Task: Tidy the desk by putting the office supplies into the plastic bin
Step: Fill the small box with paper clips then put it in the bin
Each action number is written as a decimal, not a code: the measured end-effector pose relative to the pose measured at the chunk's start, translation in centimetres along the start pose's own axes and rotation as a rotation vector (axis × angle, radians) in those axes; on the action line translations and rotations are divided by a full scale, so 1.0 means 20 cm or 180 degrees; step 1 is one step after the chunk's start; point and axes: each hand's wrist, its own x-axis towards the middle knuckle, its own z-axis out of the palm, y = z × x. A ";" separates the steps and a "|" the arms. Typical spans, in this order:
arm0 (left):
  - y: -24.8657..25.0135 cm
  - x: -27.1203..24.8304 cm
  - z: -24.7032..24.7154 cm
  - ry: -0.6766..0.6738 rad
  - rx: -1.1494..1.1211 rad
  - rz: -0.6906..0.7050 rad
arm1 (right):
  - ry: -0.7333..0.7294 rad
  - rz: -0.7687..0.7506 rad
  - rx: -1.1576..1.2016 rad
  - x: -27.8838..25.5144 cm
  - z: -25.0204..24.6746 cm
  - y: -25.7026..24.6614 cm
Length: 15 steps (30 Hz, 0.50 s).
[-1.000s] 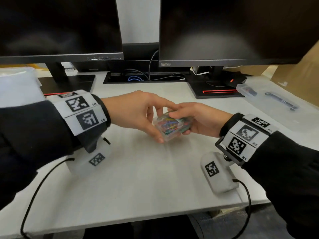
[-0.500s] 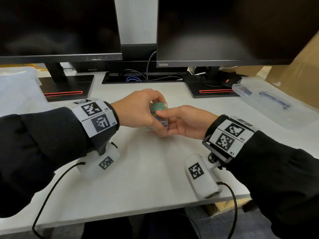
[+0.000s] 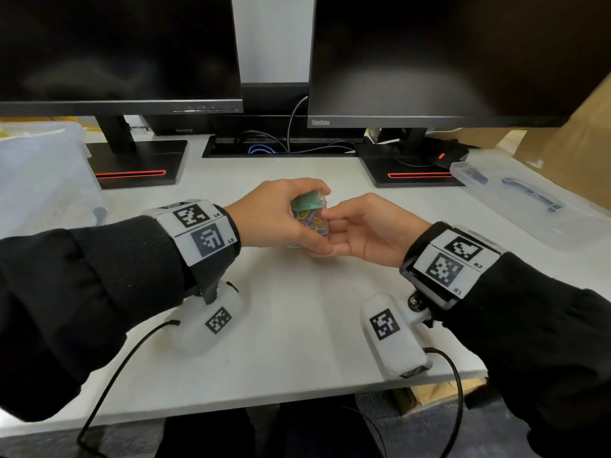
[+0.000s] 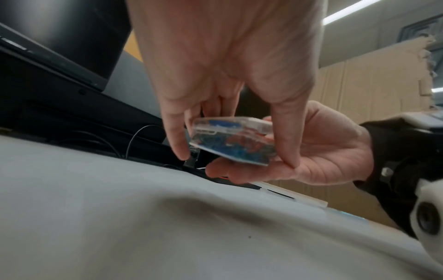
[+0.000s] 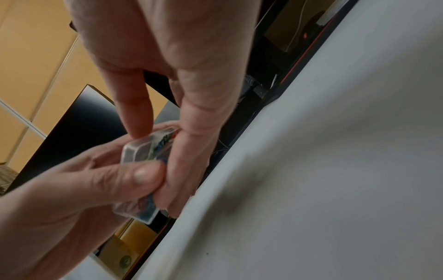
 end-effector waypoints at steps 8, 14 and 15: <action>-0.01 -0.02 0.00 0.0005 -0.0255 0.0165 | 0.0065 -0.0044 -0.0083 0.00 0.01 0.02; 0.02 -0.02 0.01 0.0255 0.0071 0.0140 | 0.0520 -0.0220 -0.0276 0.00 0.02 0.02; 0.02 -0.02 0.01 0.0308 0.0124 0.0091 | 0.0584 -0.0257 -0.0303 0.00 0.03 0.03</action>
